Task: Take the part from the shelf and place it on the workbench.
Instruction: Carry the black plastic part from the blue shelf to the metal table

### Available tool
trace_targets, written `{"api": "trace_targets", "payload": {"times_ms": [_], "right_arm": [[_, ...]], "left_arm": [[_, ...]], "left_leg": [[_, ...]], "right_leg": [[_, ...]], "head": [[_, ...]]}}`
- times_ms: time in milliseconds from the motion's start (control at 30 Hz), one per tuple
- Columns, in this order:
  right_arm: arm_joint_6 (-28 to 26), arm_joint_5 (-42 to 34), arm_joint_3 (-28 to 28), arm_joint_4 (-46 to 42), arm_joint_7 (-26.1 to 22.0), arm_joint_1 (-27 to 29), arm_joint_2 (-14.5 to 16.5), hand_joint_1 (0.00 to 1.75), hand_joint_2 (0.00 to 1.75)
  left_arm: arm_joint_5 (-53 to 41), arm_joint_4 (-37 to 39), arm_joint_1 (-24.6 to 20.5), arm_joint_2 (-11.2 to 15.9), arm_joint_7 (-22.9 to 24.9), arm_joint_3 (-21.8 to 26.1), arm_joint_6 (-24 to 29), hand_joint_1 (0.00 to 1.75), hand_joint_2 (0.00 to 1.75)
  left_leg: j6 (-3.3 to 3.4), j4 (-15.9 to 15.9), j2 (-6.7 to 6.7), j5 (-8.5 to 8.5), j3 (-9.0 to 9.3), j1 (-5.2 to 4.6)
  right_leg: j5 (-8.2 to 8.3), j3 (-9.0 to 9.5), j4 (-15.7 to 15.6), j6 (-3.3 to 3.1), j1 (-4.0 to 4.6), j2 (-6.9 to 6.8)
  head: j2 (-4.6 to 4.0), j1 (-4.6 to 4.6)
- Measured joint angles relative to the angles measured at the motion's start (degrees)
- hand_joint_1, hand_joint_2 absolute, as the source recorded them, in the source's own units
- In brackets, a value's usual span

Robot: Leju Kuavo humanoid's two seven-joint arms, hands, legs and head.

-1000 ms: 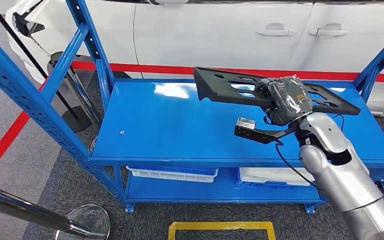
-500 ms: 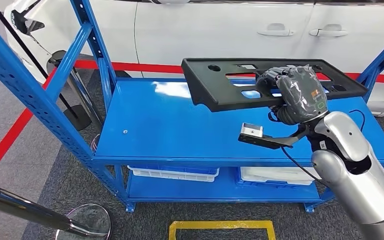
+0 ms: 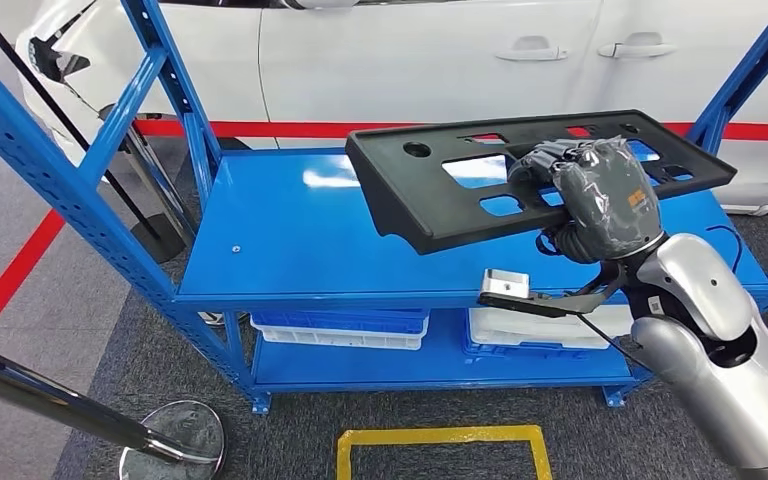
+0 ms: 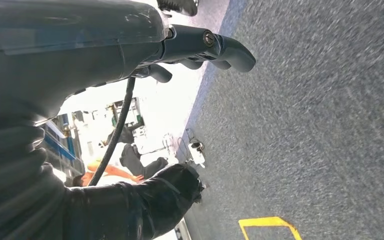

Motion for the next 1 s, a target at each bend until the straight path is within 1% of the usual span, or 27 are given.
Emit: {"api": "trace_targets", "payload": {"times_ms": [33,67,100,133,167,200,267,333,367,400,433,467,500,533,567,600,633,667,700,733,767,800,833,867,900,933,1000], "right_arm": [[0.01,-0.06,0.19,-0.28,0.00,0.13,-0.01,1.75,1.75],[0.02,-0.10,0.33,-0.54,0.00,0.23,-0.02,1.75,1.75],[0.03,-0.15,0.44,-0.76,0.00,0.30,-0.04,1.75,1.75],[0.05,-0.20,0.49,-0.98,0.00,0.32,-0.06,1.75,1.75],[0.08,-0.27,0.49,-1.21,0.01,0.31,-0.10,1.75,1.75],[0.15,-0.38,0.49,-1.38,0.01,0.28,-0.16,1.75,1.75],[0.36,-0.61,0.50,-1.63,-0.05,0.20,-0.31,1.75,1.75],[0.61,-0.74,0.52,-1.74,-0.14,0.15,-0.51,1.75,1.75],[0.74,-0.77,0.53,-1.78,-0.17,0.08,-0.65,1.75,1.75],[0.85,-0.80,0.56,-1.80,-0.22,-0.02,-0.78,1.75,1.75],[0.92,-0.82,0.61,-1.80,-0.26,-0.11,-0.88,1.75,1.75],[0.97,-0.83,0.68,-1.81,-0.29,-0.21,-0.93,1.75,1.75],[0.99,-0.83,0.80,-1.80,-0.33,-0.24,-0.98,1.75,1.75],[1.00,-0.83,0.96,-1.80,-0.33,-0.24,-1.02,1.75,1.75],[1.01,-0.83,1.15,-1.79,-0.33,-0.24,-1.05,1.75,1.75],[1.01,-0.83,1.31,-1.79,-0.33,-0.25,-1.08,1.75,1.75],[1.01,-0.84,1.42,-1.79,-0.33,-0.30,-1.10,1.75,1.75],[1.01,-0.84,1.47,-1.80,-0.33,-0.41,-1.13,1.75,1.75],[1.01,-0.85,1.46,-1.87,-0.33,-0.54,-1.16,1.75,1.75],[1.01,-0.85,1.45,-1.94,-0.33,-0.69,-1.22,1.75,1.75],[1.01,-0.85,1.45,-2.02,-0.33,-0.88,-1.28,1.75,1.75],[1.01,-0.85,1.45,-2.08,-0.33,-1.03,-1.34,1.75,1.75],[1.01,-0.85,1.46,-2.09,-0.32,-1.16,-1.39,1.75,1.75],[1.02,-0.85,1.51,-2.09,-0.32,-1.27,-1.39,1.75,1.75],[1.02,-0.86,1.57,-2.11,-0.32,-1.32,-1.38,1.75,1.75],[1.05,-0.87,1.63,-2.13,-0.34,-1.36,-1.37,1.75,1.75],[1.22,-0.93,1.75,-2.14,-0.40,-1.42,-1.38,1.75,1.75]], "left_arm": [[0.00,0.00,-0.04,0.00,0.03,0.09,0.00,0.00,1.75],[0.00,0.00,-0.08,0.00,0.05,0.17,0.00,0.00,1.75],[0.00,0.00,-0.12,0.01,0.07,0.22,0.01,0.00,1.75],[0.01,0.00,-0.18,0.03,0.07,0.25,0.01,0.00,1.75],[0.02,0.00,-0.25,0.05,0.08,0.27,0.02,0.00,1.75],[0.04,0.00,-0.29,0.07,0.08,0.28,0.03,0.00,1.75],[0.08,0.00,-0.32,0.09,0.10,0.31,0.04,0.00,1.75],[0.08,0.00,-0.31,0.08,0.16,0.34,0.04,0.00,1.75],[0.08,0.00,-0.35,0.08,0.19,0.37,0.05,0.00,1.75],[0.07,0.00,-0.38,0.07,0.21,0.39,0.06,0.00,1.75],[0.07,0.00,-0.43,0.07,0.22,0.41,0.07,0.00,1.75],[0.07,0.00,-0.43,0.07,0.23,0.43,0.09,0.00,1.75],[0.07,0.00,-0.42,0.07,0.24,0.45,0.09,0.00,1.75],[0.07,0.00,-0.39,0.07,0.25,0.49,0.10,0.00,1.75],[0.07,0.00,-0.36,0.07,0.25,0.52,0.10,0.00,1.75],[0.07,0.00,-0.35,0.07,0.25,0.56,0.10,0.00,1.75],[0.07,0.00,-0.38,0.06,0.25,0.59,0.10,0.00,1.75],[0.07,0.00,-0.44,-0.01,0.25,0.61,0.10,0.00,1.75],[0.07,-0.01,-0.50,-0.13,0.25,0.62,0.11,0.00,1.75],[0.07,-0.01,-0.53,-0.24,0.25,0.62,0.12,0.00,1.75],[0.07,-0.02,-0.51,-0.33,0.25,0.62,0.14,0.00,1.75],[0.07,-0.02,-0.44,-0.37,0.26,0.63,0.15,0.00,1.75],[0.07,-0.02,-0.33,-0.31,0.26,0.64,0.15,0.00,1.75],[0.07,-0.02,-0.26,-0.30,0.27,0.66,0.15,0.00,1.75],[0.07,-0.02,-0.26,-0.30,0.29,0.67,0.13,0.00,1.75],[0.08,-0.01,-0.29,-0.30,0.31,0.68,0.12,0.00,1.75],[0.09,-0.01,-0.39,-0.33,0.34,0.69,0.13,0.00,1.75]], "left_leg": [[-0.11,1.79,0.00,-0.34,0.03,0.00],[-0.15,1.38,0.01,0.47,1.12,0.01],[-0.13,-0.95,0.02,1.86,3.24,0.02],[-0.04,-4.76,0.02,2.87,5.93,0.04],[0.11,-8.51,-0.01,3.23,8.46,-0.01],[0.38,-11.19,-0.07,3.35,10.15,-0.13],[0.97,-12.95,-0.19,3.13,11.00,-0.38],[1.75,-13.18,-0.09,3.93,10.52,-0.31],[2.24,-13.36,-0.05,4.47,10.20,-0.23],[2.73,-13.58,-0.01,5.10,9.73,-0.13],[3.09,-13.69,-0.01,5.73,9.13,-0.09],[3.30,-13.70,-0.12,6.33,8.36,-0.13],[3.39,-13.67,-0.25,6.94,7.53,-0.17],[3.38,-13.63,-0.46,7.55,6.69,-0.23],[3.35,-13.59,-0.75,8.17,5.85,-0.32],[3.30,-13.56,-1.13,8.80,5.04,-0.44],[3.23,-13.54,-1.56,9.42,4.34,-0.57],[3.13,-13.54,-1.95,10.02,3.74,-0.60],[2.95,-13.56,-2.38,10.61,3.28,-0.61],[2.66,-13.72,-2.78,11.20,3.04,-0.45],[2.29,-14.00,-3.22,11.78,2.91,-0.19],[1.85,-14.42,-3.77,12.45,2.87,-0.01],[1.43,-14.93,-4.24,13.08,2.85,0.07],[1.12,-15.10,-4.18,13.03,2.61,-0.04],[0.89,-14.55,-3.62,12.01,2.15,-0.16],[0.69,-12.77,-2.71,9.80,1.40,-0.20],[0.18,-6.49,-0.95,4.29,-0.34,0.17]], "right_leg": [[0.39,-0.68,0.19,0.03,0.06,0.01],[0.72,-1.35,0.46,0.11,0.08,0.02],[0.99,-2.04,0.83,0.25,0.09,0.03],[1.19,-2.70,1.29,0.43,0.08,0.03],[1.38,-3.30,1.74,0.67,0.13,0.03],[1.59,-3.70,2.09,0.97,0.19,0.01],[2.18,-4.09,2.34,1.67,0.31,0.02],[2.59,-4.24,2.39,2.37,0.26,0.09],[1.82,-4.55,2.93,2.65,0.21,0.09],[0.08,-5.10,4.39,2.91,0.14,0.09],[-2.55,-5.94,6.97,3.11,0.03,0.08],[-5.42,-6.88,10.30,3.28,0.01,0.06],[-7.62,-7.61,13.76,3.39,-0.03,0.07],[-8.65,-7.83,16.31,3.42,-0.05,0.07],[-8.37,-7.21,17.18,3.30,-0.03,0.10],[-7.09,-5.61,16.11,3.01,0.06,0.21],[-5.54,-3.11,13.20,2.50,0.22,0.61],[-4.86,-0.32,9.27,1.71,0.38,1.54],[-4.77,2.25,5.32,1.10,0.52,2.52],[-4.96,3.99,2.50,0.73,0.70,3.31],[-5.31,4.83,0.87,0.50,0.89,3.72],[-4.97,5.09,0.19,0.51,1.10,3.42],[-4.16,5.08,-0.37,0.33,0.99,2.80],[-3.34,5.06,-1.20,0.08,0.82,2.04],[-2.37,4.89,-2.02,-0.25,0.56,1.28],[-1.39,4.50,-2.71,-0.44,0.28,0.49],[-0.07,3.10,-2.83,-0.53,0.25,-0.79]], "head": [[0.00,-0.01],[0.00,-0.01],[0.00,-0.01],[0.00,-0.02],[0.00,-0.02],[0.00,0.01],[0.00,0.06],[0.00,0.09],[0.00,0.15],[0.00,0.20],[0.00,0.27],[-0.01,0.34],[-0.01,0.37],[-0.01,0.38],[-0.01,0.38],[-0.01,0.38],[-0.01,0.38],[0.00,0.34],[0.00,0.23],[-0.01,0.22],[0.00,0.25],[0.00,0.32],[0.00,0.48],[0.01,0.50],[0.01,0.39],[0.00,0.26],[-0.01,0.00]]}}
